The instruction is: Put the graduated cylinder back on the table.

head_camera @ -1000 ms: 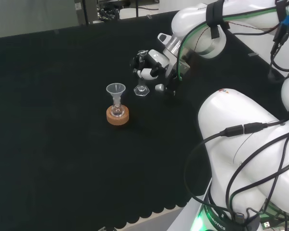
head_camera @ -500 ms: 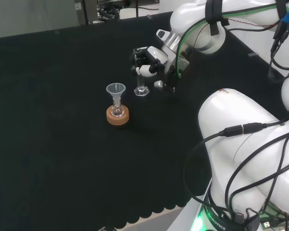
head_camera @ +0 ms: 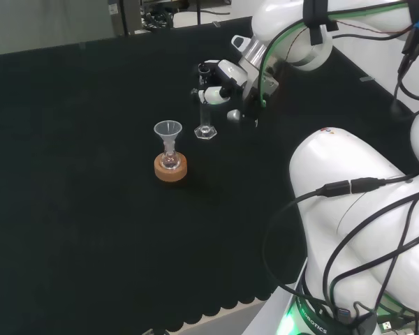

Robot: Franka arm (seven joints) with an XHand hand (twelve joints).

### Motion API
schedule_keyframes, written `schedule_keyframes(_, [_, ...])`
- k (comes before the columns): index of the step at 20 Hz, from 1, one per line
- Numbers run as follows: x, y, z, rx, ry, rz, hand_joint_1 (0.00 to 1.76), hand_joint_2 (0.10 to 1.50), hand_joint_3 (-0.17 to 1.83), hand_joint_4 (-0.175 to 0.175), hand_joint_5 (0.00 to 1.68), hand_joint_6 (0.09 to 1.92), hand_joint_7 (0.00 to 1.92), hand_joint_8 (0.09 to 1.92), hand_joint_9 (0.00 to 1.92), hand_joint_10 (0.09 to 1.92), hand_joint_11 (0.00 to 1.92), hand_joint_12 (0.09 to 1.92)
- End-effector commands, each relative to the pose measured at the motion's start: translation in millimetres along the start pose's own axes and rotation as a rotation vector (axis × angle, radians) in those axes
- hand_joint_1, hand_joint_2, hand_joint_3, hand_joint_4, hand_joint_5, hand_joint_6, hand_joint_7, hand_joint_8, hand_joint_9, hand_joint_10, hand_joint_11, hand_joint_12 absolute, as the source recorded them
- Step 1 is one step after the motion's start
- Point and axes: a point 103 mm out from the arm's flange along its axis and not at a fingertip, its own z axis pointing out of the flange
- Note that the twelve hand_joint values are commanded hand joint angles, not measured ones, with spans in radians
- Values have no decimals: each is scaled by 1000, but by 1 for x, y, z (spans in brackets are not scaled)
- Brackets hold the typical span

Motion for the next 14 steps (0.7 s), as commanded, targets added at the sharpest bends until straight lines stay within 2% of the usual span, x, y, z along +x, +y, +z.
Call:
schedule_keyframes(1, [5,-4,-20,-9,-25,7,872,937,-175,-96,262,139,106,705,588,87,139,1400])
schedule_keyframes(5, [14,-5,-39,-25,-48,5,834,921,-175,-97,223,87,16,674,514,87,84,1415])
schedule_keyframes(8, [22,-7,-57,-19,-63,-1,803,907,-175,-95,195,87,1,563,441,87,22,1424])
schedule_keyframes(11, [34,-12,-77,-47,-123,-18,780,899,-175,-94,176,87,0,487,397,87,2,1395])
schedule_keyframes(14, [48,-22,-98,-49,-232,-38,773,897,-175,-94,173,87,0,470,382,87,0,1372])
